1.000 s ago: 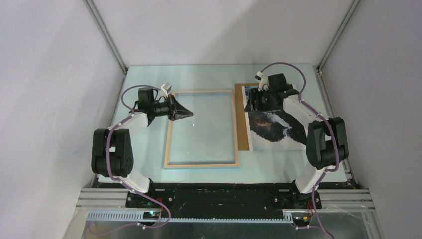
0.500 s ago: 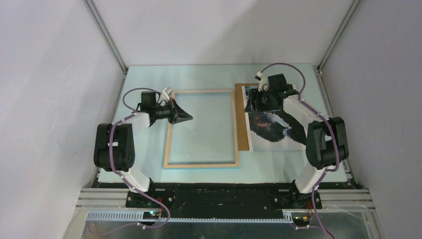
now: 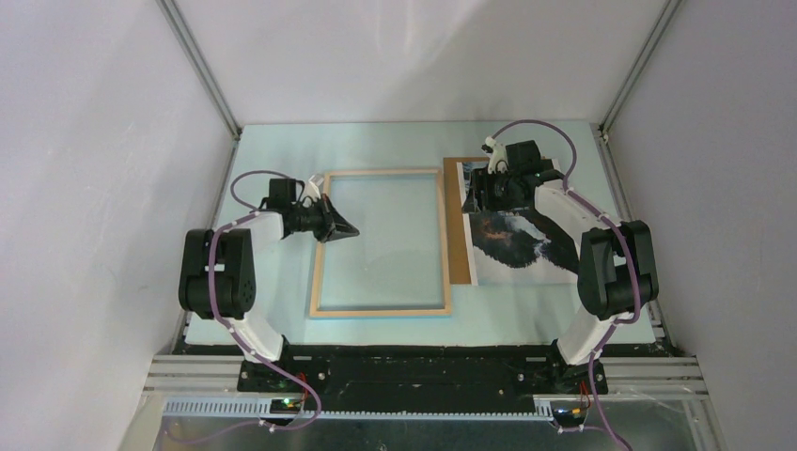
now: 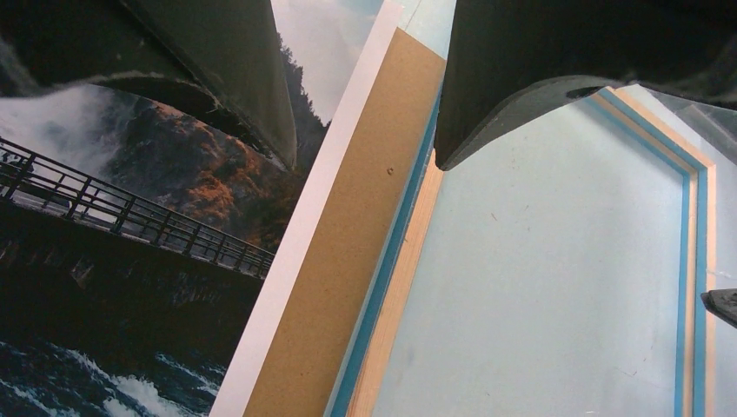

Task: Put the photo into the frame
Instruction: Place the photo frame item in the photo frame.

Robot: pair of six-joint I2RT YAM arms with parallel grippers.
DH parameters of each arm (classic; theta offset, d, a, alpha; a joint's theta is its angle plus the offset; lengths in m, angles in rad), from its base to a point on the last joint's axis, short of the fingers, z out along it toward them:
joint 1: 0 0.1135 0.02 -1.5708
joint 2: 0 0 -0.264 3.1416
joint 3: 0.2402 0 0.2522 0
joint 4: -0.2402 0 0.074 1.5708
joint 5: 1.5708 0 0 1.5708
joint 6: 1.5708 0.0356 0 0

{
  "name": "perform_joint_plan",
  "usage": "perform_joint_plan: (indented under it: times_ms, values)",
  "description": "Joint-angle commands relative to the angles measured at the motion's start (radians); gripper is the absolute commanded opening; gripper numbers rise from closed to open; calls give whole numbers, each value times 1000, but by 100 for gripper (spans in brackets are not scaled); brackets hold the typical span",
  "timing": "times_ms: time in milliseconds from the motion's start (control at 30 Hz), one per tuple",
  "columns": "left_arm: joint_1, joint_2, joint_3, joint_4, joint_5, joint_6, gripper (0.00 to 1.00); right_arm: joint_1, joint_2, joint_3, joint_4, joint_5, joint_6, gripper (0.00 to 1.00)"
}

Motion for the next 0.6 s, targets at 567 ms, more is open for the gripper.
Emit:
perform_joint_plan:
  times_ms: [567]
  values:
    - [27, 19, 45, -72, -102, 126, 0, 1, -22, 2, 26, -14, -10, 64]
